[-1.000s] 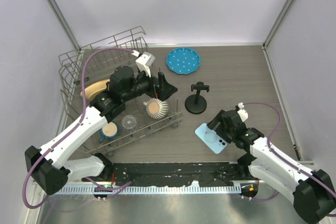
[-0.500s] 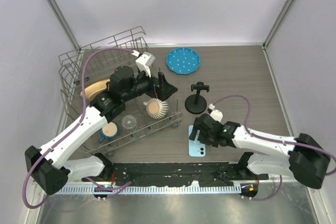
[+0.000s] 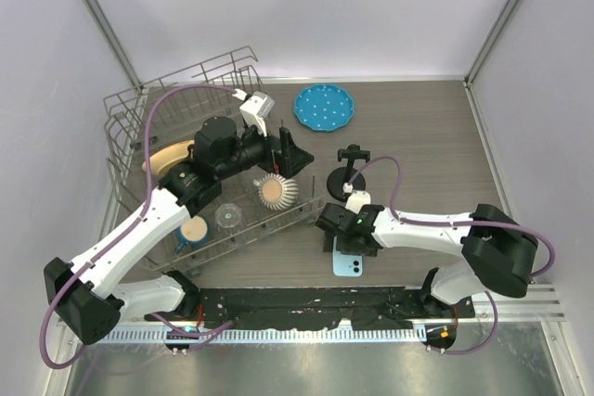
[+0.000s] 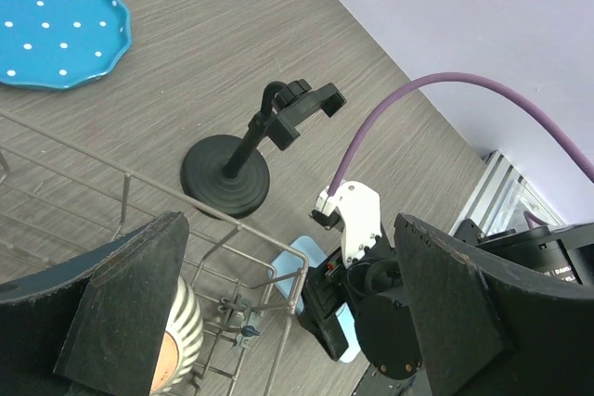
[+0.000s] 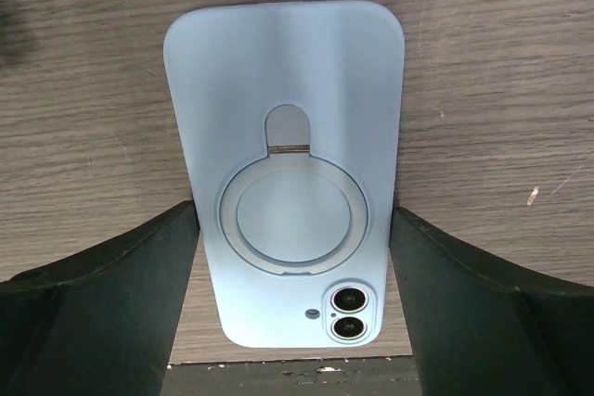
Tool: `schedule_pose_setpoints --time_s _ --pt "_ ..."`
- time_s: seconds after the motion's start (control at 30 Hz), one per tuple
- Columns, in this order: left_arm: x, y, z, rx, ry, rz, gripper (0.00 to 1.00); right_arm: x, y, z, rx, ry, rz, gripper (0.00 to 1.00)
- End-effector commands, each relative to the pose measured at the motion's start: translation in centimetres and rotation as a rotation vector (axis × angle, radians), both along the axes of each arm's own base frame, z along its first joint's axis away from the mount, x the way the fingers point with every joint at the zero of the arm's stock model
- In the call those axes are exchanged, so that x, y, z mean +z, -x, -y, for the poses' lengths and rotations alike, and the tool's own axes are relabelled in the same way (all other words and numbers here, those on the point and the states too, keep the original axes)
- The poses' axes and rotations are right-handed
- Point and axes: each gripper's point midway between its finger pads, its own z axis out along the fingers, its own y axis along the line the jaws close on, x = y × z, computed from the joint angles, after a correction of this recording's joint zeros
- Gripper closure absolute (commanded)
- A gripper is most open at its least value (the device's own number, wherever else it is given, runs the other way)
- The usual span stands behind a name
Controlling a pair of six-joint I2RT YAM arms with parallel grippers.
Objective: Place the phone on the phone stand
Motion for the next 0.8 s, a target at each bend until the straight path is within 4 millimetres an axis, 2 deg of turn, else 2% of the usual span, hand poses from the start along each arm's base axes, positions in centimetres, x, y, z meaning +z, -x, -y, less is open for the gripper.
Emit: schedule_pose_setpoints --time_s 0.0,0.23,0.3,0.4,0.43,0.5,0.53,0.6,0.63,0.77 --pt "1.8 0.1 -0.1 -0.003 0.021 0.058 0.02 -0.9 0.5 -0.6 0.011 0.015 -0.027 0.13" --pt "1.7 0.1 -0.1 -0.004 0.02 0.054 0.02 -2.8 1.7 -0.8 0.067 0.056 -0.115 0.15" --pt "1.7 0.1 -0.1 0.0 0.018 0.057 0.02 -3.6 2.0 -0.7 0.089 0.079 -0.136 0.22" --pt "1.6 0.0 -0.2 0.007 0.013 0.058 0.02 -5.1 2.8 -0.4 0.136 0.12 -0.193 0.39" --pt "1.5 -0.1 -0.2 0.008 0.011 0.058 0.02 -5.7 3.0 -0.3 0.153 0.126 -0.207 0.51" --pt "1.5 0.0 -0.2 0.007 0.011 0.055 0.02 -6.9 3.9 -0.2 0.167 0.125 -0.257 0.63" --pt "1.4 -0.1 -0.2 0.007 0.01 0.054 0.02 -7.3 3.9 -0.5 0.173 0.109 -0.258 0.75" --pt "1.4 -0.1 -0.2 0.007 0.009 0.053 0.02 -7.3 4.0 -0.6 0.184 0.113 -0.245 0.88" --pt "1.4 -0.2 -0.2 0.008 0.01 0.054 0.02 -7.0 3.6 -0.5 0.183 0.127 -0.222 0.99" --pt "1.3 -0.1 -0.1 0.005 0.008 0.049 0.02 -4.7 1.9 -1.0 0.188 0.126 -0.112 0.99"
